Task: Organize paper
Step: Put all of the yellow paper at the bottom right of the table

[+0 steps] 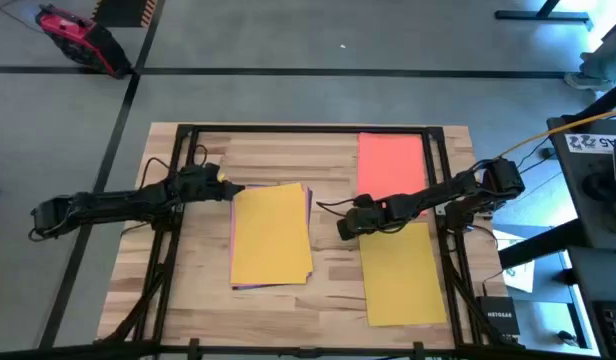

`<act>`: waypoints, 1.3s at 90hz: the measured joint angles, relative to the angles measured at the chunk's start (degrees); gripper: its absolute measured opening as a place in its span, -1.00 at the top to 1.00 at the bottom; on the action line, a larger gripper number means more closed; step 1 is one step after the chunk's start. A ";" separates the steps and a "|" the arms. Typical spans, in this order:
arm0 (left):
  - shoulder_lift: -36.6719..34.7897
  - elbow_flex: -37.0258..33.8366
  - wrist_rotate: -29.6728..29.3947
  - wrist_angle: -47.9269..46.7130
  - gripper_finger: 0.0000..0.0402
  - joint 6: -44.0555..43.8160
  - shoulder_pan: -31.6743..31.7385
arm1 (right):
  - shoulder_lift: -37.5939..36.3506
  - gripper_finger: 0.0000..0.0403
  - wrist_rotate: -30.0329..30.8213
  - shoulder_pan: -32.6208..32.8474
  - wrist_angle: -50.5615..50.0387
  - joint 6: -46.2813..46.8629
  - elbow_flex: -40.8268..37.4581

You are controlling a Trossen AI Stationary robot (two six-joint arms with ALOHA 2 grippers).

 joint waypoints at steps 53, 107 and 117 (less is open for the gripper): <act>0.00 0.00 2.26 3.61 1.00 -0.74 0.00 | 0.02 1.00 -1.35 -3.49 0.74 -19.80 3.27; 0.00 0.00 5.38 5.14 1.00 1.94 0.01 | 6.67 0.54 -6.47 -17.09 35.92 -33.31 6.44; 0.00 0.00 5.25 5.14 1.00 1.84 0.01 | 11.66 0.45 -6.51 -16.97 36.56 -33.05 8.89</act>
